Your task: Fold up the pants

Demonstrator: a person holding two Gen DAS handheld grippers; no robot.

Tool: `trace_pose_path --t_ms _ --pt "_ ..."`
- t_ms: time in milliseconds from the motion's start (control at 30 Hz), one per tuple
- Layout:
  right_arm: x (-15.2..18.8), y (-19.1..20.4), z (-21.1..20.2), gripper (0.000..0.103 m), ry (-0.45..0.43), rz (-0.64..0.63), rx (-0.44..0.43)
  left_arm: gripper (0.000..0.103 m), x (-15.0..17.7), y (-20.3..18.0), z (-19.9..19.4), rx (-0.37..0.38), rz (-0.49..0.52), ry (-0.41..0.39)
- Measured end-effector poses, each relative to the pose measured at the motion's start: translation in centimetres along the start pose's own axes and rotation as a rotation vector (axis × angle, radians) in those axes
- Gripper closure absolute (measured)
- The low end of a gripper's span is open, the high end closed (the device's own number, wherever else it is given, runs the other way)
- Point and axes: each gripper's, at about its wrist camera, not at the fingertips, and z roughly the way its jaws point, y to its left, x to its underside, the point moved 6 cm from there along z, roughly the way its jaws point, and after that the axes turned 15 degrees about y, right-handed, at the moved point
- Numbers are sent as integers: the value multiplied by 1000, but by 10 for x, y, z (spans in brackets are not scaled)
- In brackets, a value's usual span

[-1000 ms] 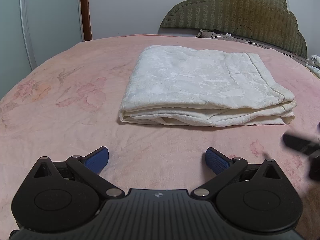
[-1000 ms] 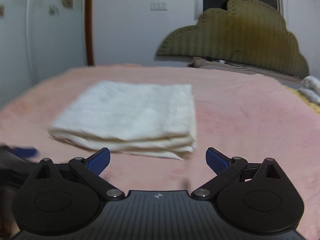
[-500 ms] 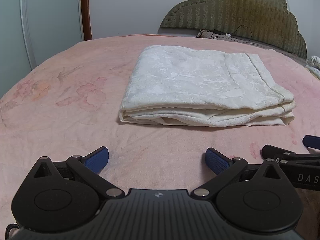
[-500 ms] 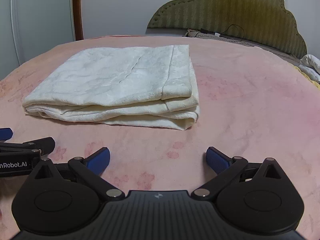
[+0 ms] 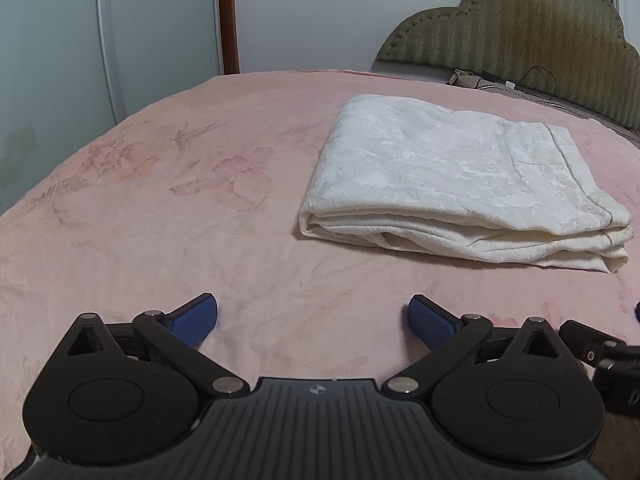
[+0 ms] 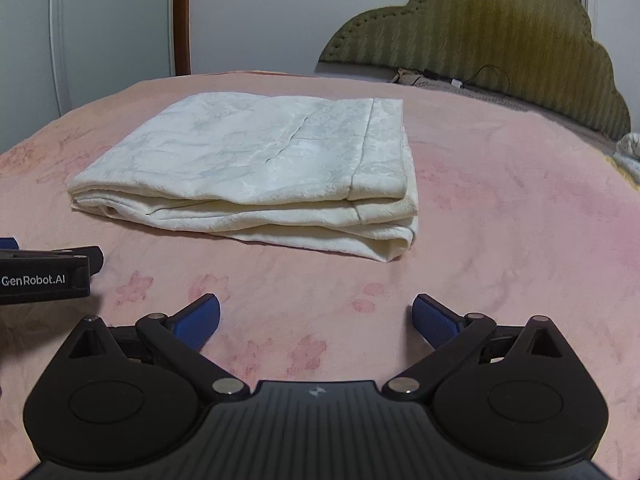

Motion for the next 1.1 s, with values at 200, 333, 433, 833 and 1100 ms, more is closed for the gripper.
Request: trace_pose_path --t_ms 200,333,433,833,1100 --pt "2 -7 -5 0 -17 -29 -23 0 -1 1 1 -10 5 -2" --pt "2 -10 -4 0 -13 -12 -5 0 1 1 0 -10 9 -4" --pt "1 -7 -2 0 -7 -27 1 0 2 2 -1 -11 11 -5" --pt "1 -11 0 0 -4 -24 -16 0 2 2 -1 -8 9 -5" --pt "0 -6 -6 0 -39 -42 -6 0 2 1 -1 -9 9 -5"
